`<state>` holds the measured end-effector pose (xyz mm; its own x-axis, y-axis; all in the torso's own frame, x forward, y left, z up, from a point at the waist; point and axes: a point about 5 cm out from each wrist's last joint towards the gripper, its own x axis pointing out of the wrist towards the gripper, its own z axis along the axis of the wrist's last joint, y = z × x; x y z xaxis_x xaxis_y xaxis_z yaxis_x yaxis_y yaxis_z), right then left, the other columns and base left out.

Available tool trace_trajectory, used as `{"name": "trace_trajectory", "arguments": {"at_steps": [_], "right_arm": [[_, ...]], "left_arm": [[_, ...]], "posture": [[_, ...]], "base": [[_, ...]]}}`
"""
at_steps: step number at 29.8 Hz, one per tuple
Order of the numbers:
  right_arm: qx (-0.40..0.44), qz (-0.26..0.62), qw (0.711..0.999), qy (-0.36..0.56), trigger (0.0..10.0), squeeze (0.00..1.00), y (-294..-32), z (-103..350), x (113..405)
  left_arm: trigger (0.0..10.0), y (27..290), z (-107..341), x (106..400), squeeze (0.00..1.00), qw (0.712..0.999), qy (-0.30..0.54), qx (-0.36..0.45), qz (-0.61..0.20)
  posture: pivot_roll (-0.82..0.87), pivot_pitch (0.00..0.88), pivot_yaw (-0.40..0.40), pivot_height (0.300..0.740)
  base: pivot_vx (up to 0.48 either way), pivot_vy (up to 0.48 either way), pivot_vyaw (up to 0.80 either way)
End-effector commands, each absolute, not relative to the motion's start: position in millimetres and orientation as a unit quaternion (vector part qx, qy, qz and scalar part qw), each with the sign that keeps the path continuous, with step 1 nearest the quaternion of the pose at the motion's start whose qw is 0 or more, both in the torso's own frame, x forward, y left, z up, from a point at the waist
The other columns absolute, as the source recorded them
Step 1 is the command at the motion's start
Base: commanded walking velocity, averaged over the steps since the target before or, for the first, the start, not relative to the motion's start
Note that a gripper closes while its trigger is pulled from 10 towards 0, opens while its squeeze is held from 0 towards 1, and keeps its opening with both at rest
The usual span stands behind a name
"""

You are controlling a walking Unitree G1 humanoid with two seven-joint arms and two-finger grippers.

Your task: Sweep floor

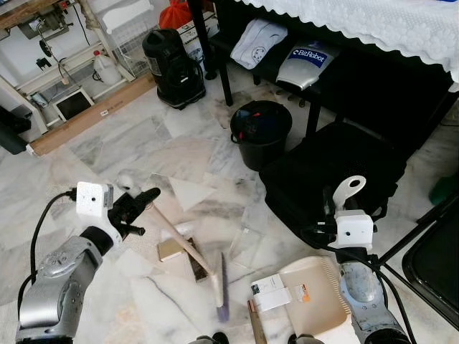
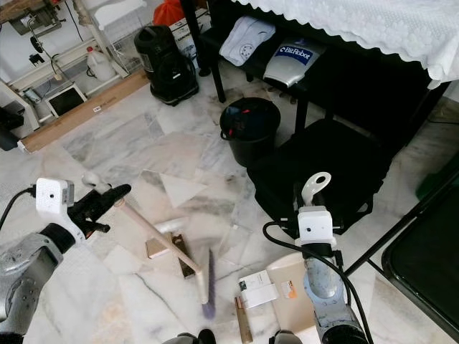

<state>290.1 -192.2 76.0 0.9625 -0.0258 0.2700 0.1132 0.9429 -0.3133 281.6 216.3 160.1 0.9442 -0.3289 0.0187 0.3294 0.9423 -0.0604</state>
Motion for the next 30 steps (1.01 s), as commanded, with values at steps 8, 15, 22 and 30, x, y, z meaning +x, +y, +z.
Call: {"name": "trace_trajectory", "arguments": {"at_steps": [8, 15, 22, 30], "right_arm": [[-0.153, -0.032, 0.984, -0.085, 10.0, 0.00, -187, 55, 281], [-0.154, -0.034, 0.984, -0.085, 10.0, 0.00, -189, 55, 279], [-0.154, -0.033, 0.984, -0.085, 10.0, 0.00, -189, 54, 278], [-0.153, -0.035, 0.984, -0.087, 10.0, 0.00, -191, 53, 273]], "left_arm": [[10.0, 210, 131, 267, 0.00, 0.971, 0.088, 0.025, -0.223], [10.0, 209, 107, 260, 0.00, 0.966, 0.127, 0.017, -0.223], [10.0, 209, 91, 257, 0.00, 0.964, 0.154, 0.000, -0.218], [10.0, 206, 82, 266, 0.00, 0.965, 0.156, -0.078, -0.195]], "posture": [[0.02, 0.207, 0.213, 0.740], [0.02, 0.213, 0.213, 0.740], [0.02, 0.222, 0.215, 0.740], [-0.01, 0.250, 0.220, 0.740]], "base": [[0.000, 0.000, 0.00], [0.000, 0.000, 0.00], [0.000, 0.000, 0.00], [0.000, 0.000, 0.00]]}}
